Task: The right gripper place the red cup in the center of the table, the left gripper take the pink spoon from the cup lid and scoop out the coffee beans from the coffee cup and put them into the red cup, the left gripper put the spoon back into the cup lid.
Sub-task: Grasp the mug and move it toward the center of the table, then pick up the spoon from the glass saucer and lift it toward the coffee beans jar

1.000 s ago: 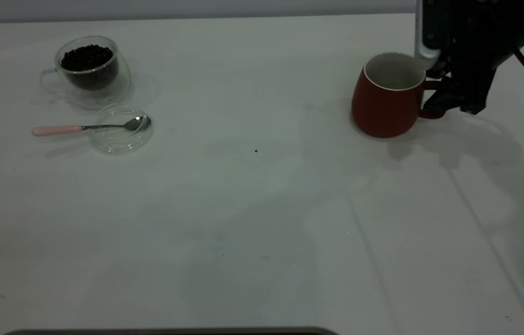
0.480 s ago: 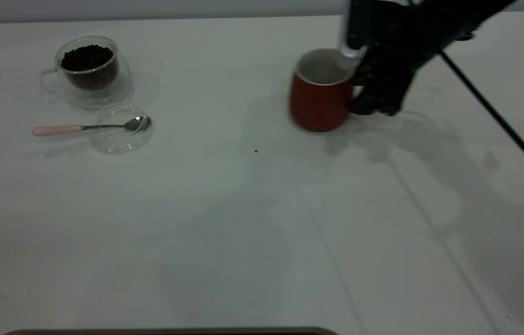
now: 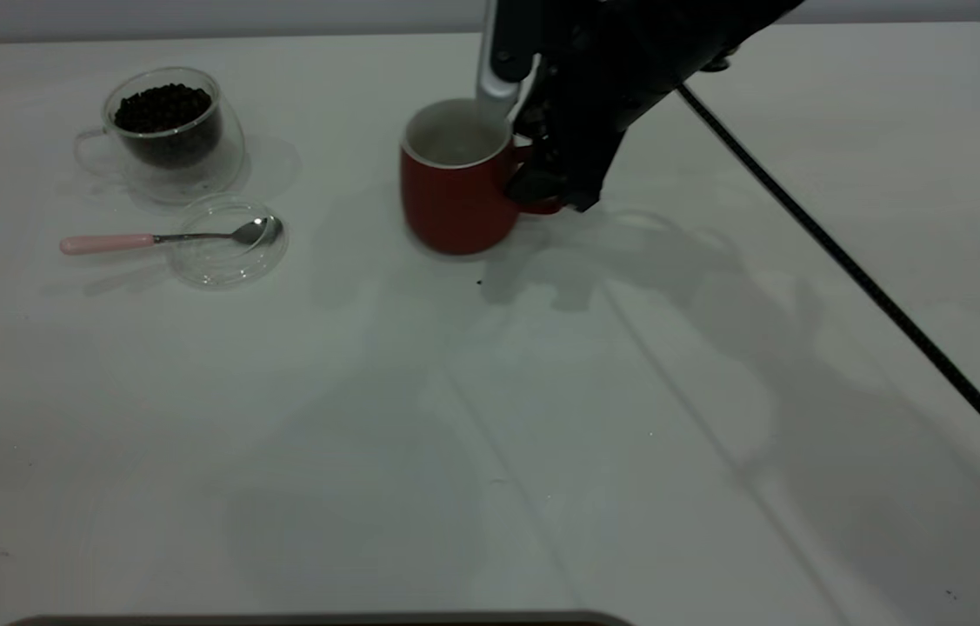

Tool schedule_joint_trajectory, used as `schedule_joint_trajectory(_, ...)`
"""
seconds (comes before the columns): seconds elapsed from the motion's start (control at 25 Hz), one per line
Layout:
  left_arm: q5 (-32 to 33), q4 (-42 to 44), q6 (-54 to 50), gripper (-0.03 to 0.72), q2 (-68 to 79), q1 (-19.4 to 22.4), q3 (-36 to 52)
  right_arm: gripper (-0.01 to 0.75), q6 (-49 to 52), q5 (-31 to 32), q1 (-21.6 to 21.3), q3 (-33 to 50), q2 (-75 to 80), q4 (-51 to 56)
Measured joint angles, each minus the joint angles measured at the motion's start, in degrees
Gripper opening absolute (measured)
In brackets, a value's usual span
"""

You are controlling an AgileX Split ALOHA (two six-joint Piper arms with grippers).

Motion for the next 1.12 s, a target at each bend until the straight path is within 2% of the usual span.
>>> schedule_joint_trajectory(0.12, 0.0, 0.0, 0.0, 0.465, 0.0, 0.0, 0.0, 0.591, 1.1, 0.8, -0.6, 0.7, -0.8, 0.0)
schedule_joint_trajectory(0.28, 0.0, 0.0, 0.0, 0.465, 0.0, 0.0, 0.0, 0.591, 11.1, 3.2, -3.1, 5.5, -6.6, -0.4)
schedule_joint_trajectory(0.36, 0.0, 0.0, 0.0, 0.465, 0.0, 0.0, 0.0, 0.591, 22.1, 6.3, -4.0, 9.1, -11.2, -0.4)
schedule_joint_trajectory(0.48, 0.0, 0.0, 0.0, 0.465, 0.0, 0.0, 0.0, 0.591, 43.3, 17.4, -4.2, 15.5, -20.3, -1.6)
schedule_joint_trajectory(0.6, 0.0, 0.0, 0.0, 0.465, 0.0, 0.0, 0.0, 0.591, 58.6, 33.5, -4.0, 20.6, -29.4, -12.6)
schedule_joint_trajectory(0.72, 0.0, 0.0, 0.0, 0.465, 0.0, 0.0, 0.0, 0.591, 75.9, 43.9, -4.0, 25.0, -38.6, -29.9)
schedule_joint_trajectory(0.8, 0.0, 0.0, 0.0, 0.465, 0.0, 0.0, 0.0, 0.591, 89.7, 47.3, -4.4, 28.3, -44.4, -41.1)
schedule_joint_trajectory(0.92, 0.0, 0.0, 0.0, 0.465, 0.0, 0.0, 0.0, 0.591, 105.0, 49.0, -5.5, 34.9, -53.8, -54.2)
schedule_joint_trajectory(1.04, 0.0, 0.0, 0.0, 0.465, 0.0, 0.0, 0.0, 0.591, 113.8, 49.8, -5.8, 42.1, -62.3, -62.2)
schedule_joint_trajectory(1.12, 0.0, 0.0, 0.0, 0.465, 0.0, 0.0, 0.0, 0.591, 116.8, 49.9, -6.9, 46.9, -67.3, -63.4)
